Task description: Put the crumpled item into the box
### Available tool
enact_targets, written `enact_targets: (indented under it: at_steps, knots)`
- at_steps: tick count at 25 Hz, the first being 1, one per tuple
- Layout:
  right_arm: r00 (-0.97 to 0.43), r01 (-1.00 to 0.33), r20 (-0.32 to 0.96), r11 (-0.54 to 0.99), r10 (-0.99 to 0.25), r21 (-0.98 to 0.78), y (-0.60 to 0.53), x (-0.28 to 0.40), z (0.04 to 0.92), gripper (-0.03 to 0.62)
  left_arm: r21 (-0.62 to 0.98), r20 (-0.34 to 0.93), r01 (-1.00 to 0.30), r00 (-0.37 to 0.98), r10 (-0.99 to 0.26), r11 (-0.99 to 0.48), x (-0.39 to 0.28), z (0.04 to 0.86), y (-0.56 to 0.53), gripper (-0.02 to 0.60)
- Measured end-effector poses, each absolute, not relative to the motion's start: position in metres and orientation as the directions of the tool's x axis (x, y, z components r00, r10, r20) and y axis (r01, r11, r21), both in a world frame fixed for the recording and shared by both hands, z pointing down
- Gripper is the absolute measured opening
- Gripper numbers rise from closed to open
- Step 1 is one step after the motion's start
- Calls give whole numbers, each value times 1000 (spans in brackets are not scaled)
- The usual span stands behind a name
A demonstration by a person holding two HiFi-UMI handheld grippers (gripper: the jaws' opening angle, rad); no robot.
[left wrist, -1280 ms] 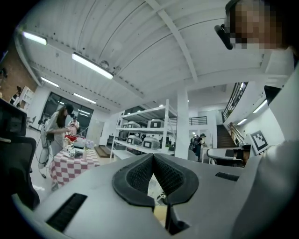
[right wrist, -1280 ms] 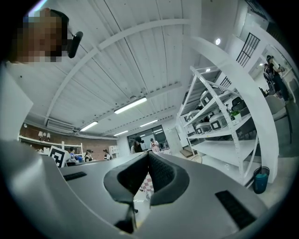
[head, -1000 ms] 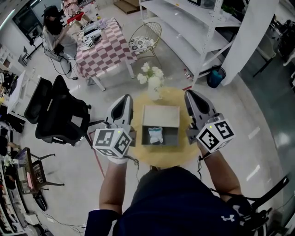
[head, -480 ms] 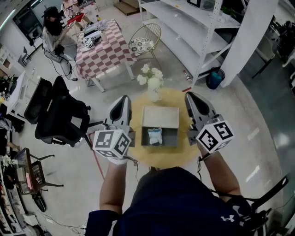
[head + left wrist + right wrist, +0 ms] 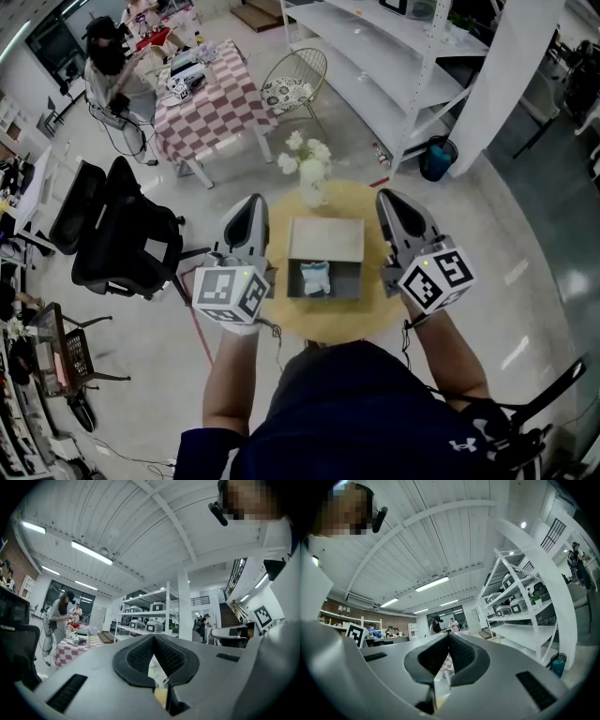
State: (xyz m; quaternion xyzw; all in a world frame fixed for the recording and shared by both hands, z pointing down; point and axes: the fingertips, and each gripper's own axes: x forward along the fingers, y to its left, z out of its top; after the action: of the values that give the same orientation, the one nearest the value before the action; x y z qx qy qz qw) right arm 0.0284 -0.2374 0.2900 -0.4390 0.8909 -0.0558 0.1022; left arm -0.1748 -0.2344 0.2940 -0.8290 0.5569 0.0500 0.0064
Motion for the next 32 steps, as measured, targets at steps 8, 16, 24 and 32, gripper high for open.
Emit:
enact_targets:
  at_steps: [8, 16, 24, 32]
  knots:
    - [-604, -768, -132, 618, -786, -170, -236, 24, 288, 2, 47, -85, -922, 379, -921, -384, -174, 295, -235, 17]
    - [-600, -769, -128, 614, -790, -179, -238, 24, 289, 2, 41, -82, -921, 383, -920, -387, -173, 294, -237, 17]
    - [-598, -767, -133, 612, -791, -193, -239, 25, 291, 2, 37, -73, -919, 390, -918, -393, -173, 296, -239, 17]
    - [-600, -765, -132, 614, -789, -195, -239, 22, 289, 2, 39, -72, -916, 395, -916, -399, -173, 294, -239, 17]
